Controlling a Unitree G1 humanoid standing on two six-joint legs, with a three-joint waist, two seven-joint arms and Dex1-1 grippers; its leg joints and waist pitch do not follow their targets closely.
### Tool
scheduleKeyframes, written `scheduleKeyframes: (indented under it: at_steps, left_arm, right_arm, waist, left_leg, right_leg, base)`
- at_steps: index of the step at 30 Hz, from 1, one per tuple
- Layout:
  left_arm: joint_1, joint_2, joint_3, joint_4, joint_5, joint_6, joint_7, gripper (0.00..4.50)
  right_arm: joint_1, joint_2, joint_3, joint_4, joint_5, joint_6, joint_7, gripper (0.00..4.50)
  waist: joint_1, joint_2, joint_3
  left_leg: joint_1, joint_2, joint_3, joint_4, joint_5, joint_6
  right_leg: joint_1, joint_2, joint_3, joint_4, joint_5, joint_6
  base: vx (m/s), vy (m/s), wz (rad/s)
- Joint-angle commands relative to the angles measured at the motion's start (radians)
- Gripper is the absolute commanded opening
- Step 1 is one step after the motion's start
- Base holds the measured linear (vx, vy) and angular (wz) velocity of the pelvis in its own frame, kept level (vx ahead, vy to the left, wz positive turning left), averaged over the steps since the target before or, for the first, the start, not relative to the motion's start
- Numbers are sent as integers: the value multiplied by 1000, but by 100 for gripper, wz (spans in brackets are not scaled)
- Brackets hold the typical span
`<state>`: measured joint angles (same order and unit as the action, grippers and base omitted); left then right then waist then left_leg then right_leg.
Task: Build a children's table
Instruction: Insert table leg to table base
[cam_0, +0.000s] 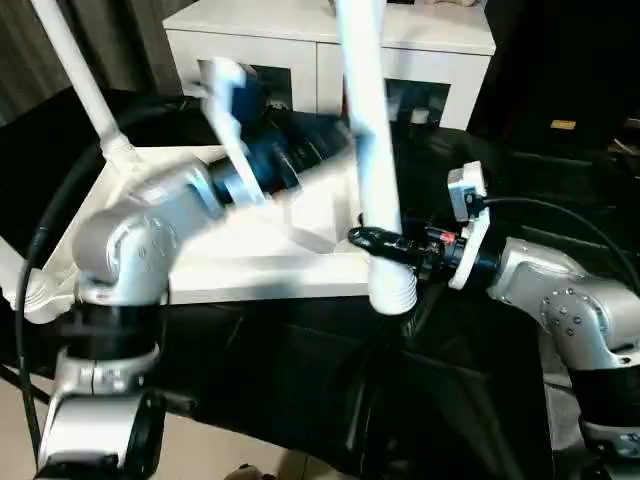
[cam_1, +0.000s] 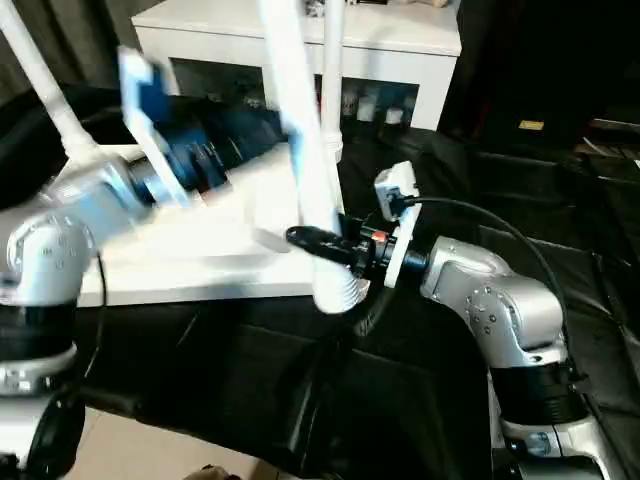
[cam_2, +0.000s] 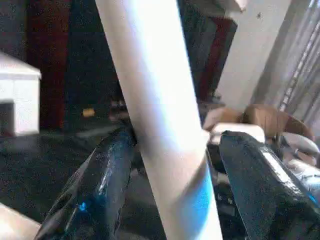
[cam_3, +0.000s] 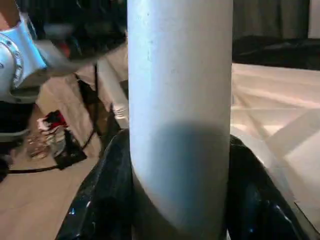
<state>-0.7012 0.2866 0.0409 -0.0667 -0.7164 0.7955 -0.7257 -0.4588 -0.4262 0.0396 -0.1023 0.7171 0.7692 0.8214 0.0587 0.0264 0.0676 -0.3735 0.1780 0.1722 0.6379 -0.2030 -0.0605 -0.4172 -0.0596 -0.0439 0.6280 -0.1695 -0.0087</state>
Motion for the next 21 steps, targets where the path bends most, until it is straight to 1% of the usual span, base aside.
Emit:
scheduleKeyframes:
  at_steps: [1,2,3,4,5,7,9,10,11,12,13,14,15,17,18,20,21]
  left_arm:
    - [6,-9,-12,-14,-5,35,30,348]
    - [7,-15,-14,-12,-8,39,34,349]
    - [8,-17,-14,-12,-10,41,36,353]
    - [8,-22,-15,-13,-14,46,41,379]
    - [9,-27,-15,-14,-17,48,47,388]
    - [2,-50,-6,-3,-17,43,78,391]
    - [-10,-71,6,11,-7,34,111,397]
    - [-18,-86,14,21,2,30,138,428]
    - [-23,-95,19,27,8,27,155,434]
    - [-30,-111,29,35,12,21,181,434]
    - [-37,-130,40,43,19,8,211,434]
    - [-40,-139,45,46,24,-2,226,419]
    - [-45,-155,55,51,29,-10,257,419]
    - [-50,-177,69,60,29,1,309,406]
    - [-49,-179,69,60,31,0,315,399]
    - [-45,-200,65,62,52,-8,358,379]
    - [-45,-207,67,63,56,-13,372,374]
  right_arm:
    - [10,-3,-16,-37,34,32,-15,184]
    - [11,-4,-10,-41,32,34,-16,184]
    - [11,-5,-10,-42,32,35,-16,184]
    - [12,-6,-7,-47,33,39,-17,184]
    - [13,-7,-4,-52,31,41,-19,184]
    - [15,-6,-1,-60,27,45,-25,184]
    - [15,-2,0,-69,16,46,-34,184]
    - [15,4,5,-76,2,38,-48,184]
    - [15,8,8,-80,-8,33,-58,184]
    - [13,17,18,-82,-42,7,-88,184]
    - [8,42,23,-83,-80,-27,-138,184]
    - [4,57,27,-83,-104,-45,-169,184]
    - [-2,80,32,-82,-135,-60,-219,184]
    - [-8,111,45,-85,-172,-76,-278,184]
    - [-9,116,47,-85,-180,-78,-289,184]
    - [-15,162,66,-91,-234,-97,-377,184]
    - [-15,176,68,-95,-241,-99,-395,184]
  waist:
    - [2,-14,-74]
    - [3,-11,-74]
    - [3,-12,-75]
    - [2,-13,-75]
    - [3,-12,-75]
    - [4,-12,-76]
    - [5,-14,-78]
    - [6,-12,-78]
    - [4,-13,-78]
    - [5,-14,-78]
    - [3,-13,-78]
    - [2,-13,-78]
    - [1,-14,-79]
    - [-2,-12,-77]
    - [-2,-11,-79]
    - [-2,-9,-79]
    - [-3,-10,-79]
  left_leg:
    - [6,30,-10,-77,-156,14]
    - [5,30,-12,-78,-155,13]
    - [5,31,-11,-78,-156,12]
    - [4,30,-12,-78,-153,11]
    - [4,30,-12,-78,-152,10]
    - [3,31,-12,-78,-143,11]
    - [1,30,-12,-76,-132,14]
    - [0,30,-12,-76,-124,17]
    - [-1,29,-11,-75,-120,17]
    - [0,29,-12,-75,-119,18]
    - [-2,30,-11,-75,-115,13]
    - [-3,28,-12,-76,-116,7]
    - [-3,27,-11,-75,-115,7]
    - [-2,27,-12,-77,-125,3]
    - [-1,29,-13,-76,-124,1]
    - [-2,30,-14,-78,-121,-1]
    - [-2,30,-13,-78,-119,-2]
  right_leg:
    - [53,-60,39,-91,-378,-153]
    - [54,-61,38,-92,-378,-150]
    - [54,-61,38,-93,-376,-149]
    - [55,-60,38,-92,-371,-148]
    - [55,-61,38,-92,-364,-149]
    - [56,-61,39,-91,-343,-153]
    - [59,-62,39,-89,-323,-159]
    - [59,-61,39,-88,-312,-160]
    - [59,-59,39,-88,-303,-160]
    - [60,-60,38,-89,-303,-160]
    - [58,-61,39,-88,-297,-162]
    - [58,-61,37,-89,-304,-160]
    - [58,-61,37,-90,-305,-158]
    - [57,-60,37,-92,-320,-154]
    - [57,-61,37,-90,-318,-153]
    - [55,-60,38,-89,-303,-150]
    - [54,-59,38,-90,-296,-150]
  base:
    - [0,0,0]
    - [0,0,0]
    - [0,0,0]
    - [0,0,0]
    - [0,0,0]
    - [0,0,0]
    - [0,0,0]
    - [0,0,0]
    - [0,0,0]
    - [0,0,0]
    - [0,0,0]
    - [0,0,0]
    - [0,0,0]
    - [0,0,0]
    - [0,0,0]
    - [0,0,0]
    - [0,0,0]
